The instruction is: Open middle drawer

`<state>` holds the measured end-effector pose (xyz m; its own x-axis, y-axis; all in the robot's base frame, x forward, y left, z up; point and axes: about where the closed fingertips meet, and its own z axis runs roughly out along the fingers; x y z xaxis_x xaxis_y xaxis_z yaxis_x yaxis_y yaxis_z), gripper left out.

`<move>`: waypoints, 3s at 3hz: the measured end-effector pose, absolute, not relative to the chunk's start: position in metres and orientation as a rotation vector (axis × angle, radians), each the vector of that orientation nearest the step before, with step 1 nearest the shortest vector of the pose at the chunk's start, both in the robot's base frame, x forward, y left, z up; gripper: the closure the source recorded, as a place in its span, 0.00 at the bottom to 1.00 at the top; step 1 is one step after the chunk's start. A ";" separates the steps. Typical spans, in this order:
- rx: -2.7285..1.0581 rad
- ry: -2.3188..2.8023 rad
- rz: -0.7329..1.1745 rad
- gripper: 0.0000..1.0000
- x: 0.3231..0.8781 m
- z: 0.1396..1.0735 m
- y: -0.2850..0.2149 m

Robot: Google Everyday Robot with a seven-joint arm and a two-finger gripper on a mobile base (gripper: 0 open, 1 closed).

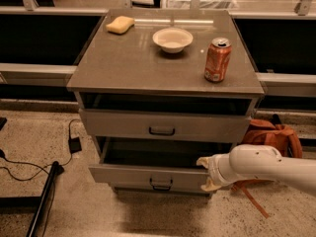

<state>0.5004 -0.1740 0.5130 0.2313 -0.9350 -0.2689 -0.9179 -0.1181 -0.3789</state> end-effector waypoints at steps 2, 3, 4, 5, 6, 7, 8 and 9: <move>-1.964 1.760 -0.090 0.83 0.553 0.514 -0.181; -1.906 1.809 -0.114 1.00 0.573 0.503 -0.195; -1.866 1.871 -0.112 1.00 0.583 0.476 -0.213; -1.859 1.934 -0.084 1.00 0.580 0.443 -0.227; -1.857 1.951 -0.069 1.00 0.580 0.434 -0.231; -1.866 1.954 -0.022 1.00 0.575 0.423 -0.227; -1.898 1.957 0.055 1.00 0.562 0.407 -0.219; -1.898 1.957 0.056 1.00 0.563 0.407 -0.220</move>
Offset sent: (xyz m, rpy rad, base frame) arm 0.0881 -0.0200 0.0010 0.0205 -0.0434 -0.1492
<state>0.5629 -0.2197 0.4072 0.0127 -0.9486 -0.3163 -0.9650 0.0712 -0.2523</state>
